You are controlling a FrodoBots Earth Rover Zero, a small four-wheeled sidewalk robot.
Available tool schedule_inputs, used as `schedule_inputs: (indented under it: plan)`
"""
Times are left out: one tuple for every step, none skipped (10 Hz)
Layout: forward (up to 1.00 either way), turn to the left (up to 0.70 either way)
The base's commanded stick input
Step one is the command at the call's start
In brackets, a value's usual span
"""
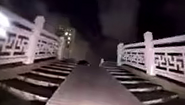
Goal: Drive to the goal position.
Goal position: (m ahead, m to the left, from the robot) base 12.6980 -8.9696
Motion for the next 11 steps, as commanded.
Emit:
schedule_inputs:
  plan:
    - [0.45, 0.00]
    - [0.45, 0.00]
    - [0.45, 0.00]
    - [0.45, 0.00]
    - [0.45, 0.00]
    - [0.45, 0.00]
    - [0.45, 0.00]
    - [0.45, 0.00]
    - [0.45, 0.00]
    - [0.45, 0.00]
    - [0.45, 0.00]
